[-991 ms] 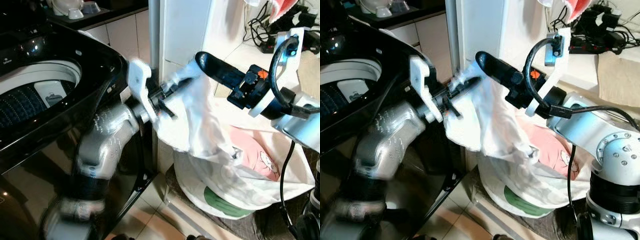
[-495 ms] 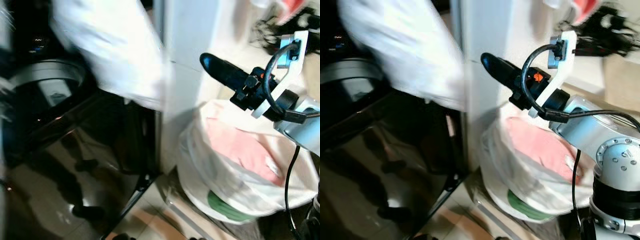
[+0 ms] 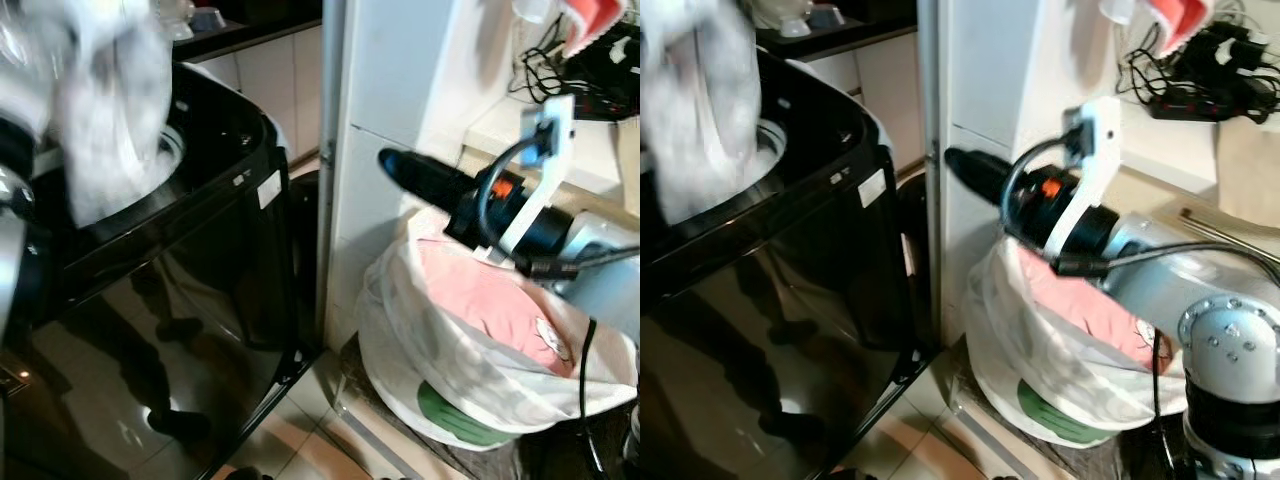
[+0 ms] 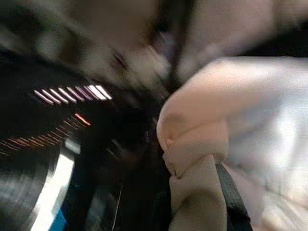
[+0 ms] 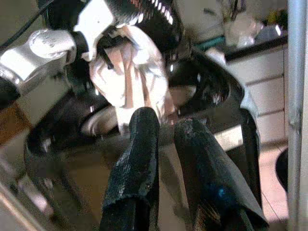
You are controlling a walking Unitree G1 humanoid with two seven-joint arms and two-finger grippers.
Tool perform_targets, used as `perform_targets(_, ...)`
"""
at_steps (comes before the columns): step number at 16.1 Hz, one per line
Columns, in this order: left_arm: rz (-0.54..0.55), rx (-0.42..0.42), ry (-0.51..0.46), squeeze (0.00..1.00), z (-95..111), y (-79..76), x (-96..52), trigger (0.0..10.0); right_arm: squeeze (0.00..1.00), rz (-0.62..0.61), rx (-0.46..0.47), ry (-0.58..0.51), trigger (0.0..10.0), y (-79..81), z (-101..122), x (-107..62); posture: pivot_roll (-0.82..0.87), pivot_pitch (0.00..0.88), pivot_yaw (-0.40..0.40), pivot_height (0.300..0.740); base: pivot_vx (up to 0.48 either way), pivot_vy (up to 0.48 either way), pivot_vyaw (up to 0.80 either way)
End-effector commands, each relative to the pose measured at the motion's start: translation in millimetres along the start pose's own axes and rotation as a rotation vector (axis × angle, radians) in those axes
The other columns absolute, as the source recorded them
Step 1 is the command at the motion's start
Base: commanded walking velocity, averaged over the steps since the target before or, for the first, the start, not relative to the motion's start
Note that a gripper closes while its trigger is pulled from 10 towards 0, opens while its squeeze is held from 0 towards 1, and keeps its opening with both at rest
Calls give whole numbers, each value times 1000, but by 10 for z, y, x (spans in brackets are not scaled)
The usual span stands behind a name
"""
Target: Clothes washing
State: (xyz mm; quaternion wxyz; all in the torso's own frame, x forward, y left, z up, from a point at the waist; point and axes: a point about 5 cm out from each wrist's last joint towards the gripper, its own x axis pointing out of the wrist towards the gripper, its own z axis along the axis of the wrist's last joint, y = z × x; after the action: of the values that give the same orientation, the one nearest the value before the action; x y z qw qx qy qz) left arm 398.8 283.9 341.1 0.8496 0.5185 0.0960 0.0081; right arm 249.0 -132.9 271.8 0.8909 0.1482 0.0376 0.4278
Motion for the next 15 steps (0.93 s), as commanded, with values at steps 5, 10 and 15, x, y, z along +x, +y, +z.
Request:
perform_targets(5, -249, -46, 97, 1000, -149, 16, -87, 10000, 0, 26, -45, 112, 10000, 48, -160, 21, -44, 0, 22, 740, 0, 0, 0)
perform_targets(10, -442, -113, 81, 1000, -170, -40, -143, 10000, 0, 28, -43, 143, 10000, 33, -220, 41, -32, 0, 19, 740, 0, 0, 0)
perform_targets(15, -590, -160, 56, 1000, -251, -72, -220, 10000, 0, -13, -36, 184, 10000, -14, -311, 36, -24, 0, 25, 740, 0, 0, 0)
